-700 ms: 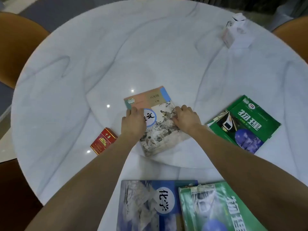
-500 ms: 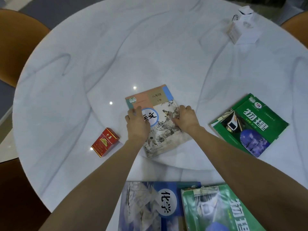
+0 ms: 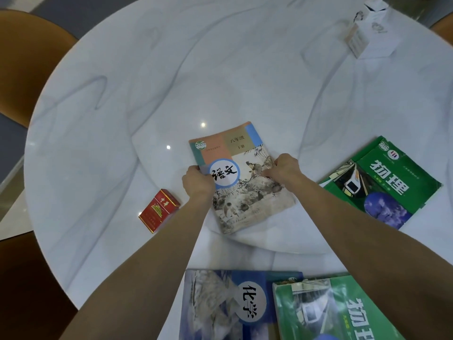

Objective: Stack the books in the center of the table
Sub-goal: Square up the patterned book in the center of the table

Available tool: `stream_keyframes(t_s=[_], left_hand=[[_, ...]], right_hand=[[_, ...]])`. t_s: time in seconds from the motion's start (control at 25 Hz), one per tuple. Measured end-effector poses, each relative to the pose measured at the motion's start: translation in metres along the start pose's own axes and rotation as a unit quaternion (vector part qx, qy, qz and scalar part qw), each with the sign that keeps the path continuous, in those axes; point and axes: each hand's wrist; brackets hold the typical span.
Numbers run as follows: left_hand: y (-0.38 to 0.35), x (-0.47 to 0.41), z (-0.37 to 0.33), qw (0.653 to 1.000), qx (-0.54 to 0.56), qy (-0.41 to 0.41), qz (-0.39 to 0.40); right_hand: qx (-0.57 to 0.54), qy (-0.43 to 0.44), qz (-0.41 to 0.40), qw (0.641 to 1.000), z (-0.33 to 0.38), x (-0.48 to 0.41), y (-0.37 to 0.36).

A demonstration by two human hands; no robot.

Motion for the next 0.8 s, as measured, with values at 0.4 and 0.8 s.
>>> stream_keyframes(t_s=[0.4,0.8], left_hand=[[-0.006,-0.009,-0.036,0.992,0.050,-0.085,0.083],[-0.040,0.000,-0.034,0.989,0.008,-0.087,0.123]], right_hand=[[-0.175,-0.008,-0.067,0.982,-0.029,0.013,0.018],[-0.118,-0.038,-0.093,0.988,-0.060,0.016,0.020]])
Point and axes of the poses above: each hand's wrist, its own x-axis away from the middle knuckle, its own y-axis out of the back of the hand, z = x × y, and after that the axes turned 6 degrees about x, right-handed
